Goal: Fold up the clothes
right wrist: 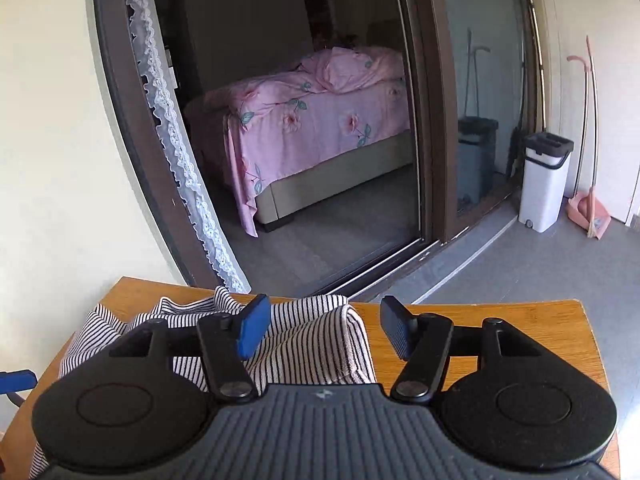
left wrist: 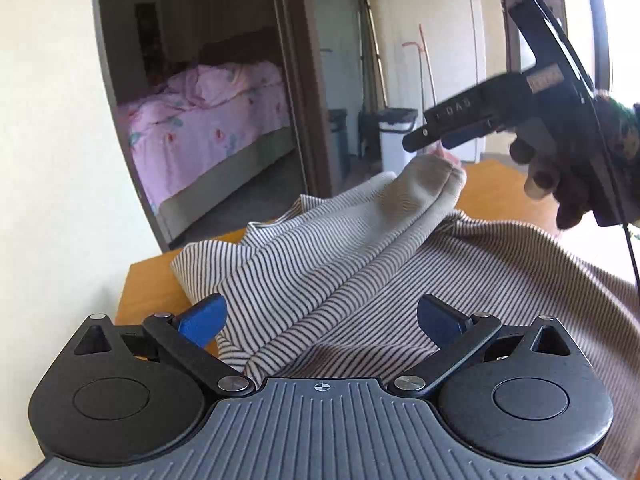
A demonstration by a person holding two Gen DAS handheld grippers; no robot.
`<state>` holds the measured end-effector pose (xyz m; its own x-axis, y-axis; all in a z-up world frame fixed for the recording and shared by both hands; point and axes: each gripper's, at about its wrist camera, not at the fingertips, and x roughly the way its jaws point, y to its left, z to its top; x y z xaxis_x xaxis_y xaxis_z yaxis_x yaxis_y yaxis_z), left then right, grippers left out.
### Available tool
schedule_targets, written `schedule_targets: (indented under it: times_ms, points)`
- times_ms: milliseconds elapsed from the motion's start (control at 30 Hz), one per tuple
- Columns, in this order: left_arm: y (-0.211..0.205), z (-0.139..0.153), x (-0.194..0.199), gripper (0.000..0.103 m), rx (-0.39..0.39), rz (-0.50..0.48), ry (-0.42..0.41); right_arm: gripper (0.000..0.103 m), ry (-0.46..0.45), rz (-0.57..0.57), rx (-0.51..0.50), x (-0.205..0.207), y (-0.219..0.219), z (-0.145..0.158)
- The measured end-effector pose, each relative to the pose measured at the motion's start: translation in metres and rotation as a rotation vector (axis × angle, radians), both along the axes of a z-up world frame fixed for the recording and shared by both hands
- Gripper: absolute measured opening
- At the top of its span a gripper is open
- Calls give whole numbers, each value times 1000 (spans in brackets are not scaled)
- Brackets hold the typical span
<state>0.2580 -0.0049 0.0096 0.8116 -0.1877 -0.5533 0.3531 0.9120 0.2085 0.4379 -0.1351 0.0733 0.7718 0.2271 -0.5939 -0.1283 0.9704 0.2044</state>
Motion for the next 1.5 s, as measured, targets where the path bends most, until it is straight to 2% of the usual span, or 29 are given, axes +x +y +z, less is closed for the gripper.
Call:
schedule_targets:
  times_ms: [33, 67, 100, 133, 200, 333, 433, 500, 600, 667, 733, 767, 800, 833, 867, 933, 1000, 1033, 1100, 1167, 1200, 1233, 1300, 1367, 1500]
  points:
    - [0, -5, 4, 103, 17, 13, 12, 69, 48, 4, 9, 8, 2, -7]
    - [0, -11, 7, 103, 34, 26, 24, 58, 97, 8, 18, 17, 4, -15]
    - [1, -14, 10, 103, 43, 39, 32, 41, 128, 24, -2, 22, 10, -20]
    - [3, -16, 13, 103, 42, 53, 34, 19, 112, 54, -30, 23, 20, -15]
    - [6, -17, 16, 103, 34, 77, 34, 16, 40, 124, -80, 22, 42, 8]
    - [9, -18, 23, 103, 57, 130, 14, 15, -197, 247, 22, 9, 64, 87]
    - [25, -14, 27, 103, 95, 247, -58, 15, -344, 299, 62, -1, 67, 129]
    - [48, -8, 28, 103, 87, 321, -73, 15, -344, 286, 28, 1, 61, 121]
    - [73, -2, 26, 103, 46, 335, -35, 17, -224, 237, -57, 11, 49, 69]
    - [78, 1, 17, 103, 31, 288, -7, 18, -129, 193, -139, 16, 43, 27]
    - [81, 4, 6, 103, -17, 226, 31, 19, -21, 143, -205, 17, 30, -10]
    - [83, 7, 2, 103, -51, 201, 50, 28, 11, 126, -203, 14, 21, -20]
    - [84, 11, -3, 103, -95, 175, 67, 36, 15, 102, -187, 9, 13, -24]
    - [85, 16, -8, 103, -148, 150, 74, 51, 8, 78, -174, 5, 6, -23]
    - [84, 21, -11, 103, -196, 127, 71, 54, -4, 63, -168, 1, 1, -19]
    - [79, 31, -11, 103, -295, 73, 63, 54, -50, 72, -165, -8, -1, -5]
    - [70, 36, -6, 103, -394, 3, 71, 54, -81, 114, -120, -15, 4, 4]
    - [65, 35, -1, 103, -430, -24, 86, 54, -81, 137, -86, -16, 7, 7]
    - [54, 21, 16, 103, -471, -63, 141, 54, -23, 175, -15, -14, 17, 2]
    - [50, 2, 36, 103, -465, -9, 214, 56, 77, 156, -66, -4, 29, -18]
    - [52, -5, 43, 103, -461, 23, 241, 58, 101, 142, -77, -3, 30, -27]
    - [58, -10, 47, 103, -469, 41, 251, 67, 110, 126, -74, -3, 28, -34]
    - [69, -15, 52, 103, -474, 75, 266, 70, 131, 103, -38, -9, 20, -34]
    - [72, -3, 40, 103, -407, 104, 216, 70, 90, 123, -42, -32, 14, -20]
    - [77, 20, 1, 103, -278, 116, 115, 70, -56, 243, -257, -99, 14, 10]
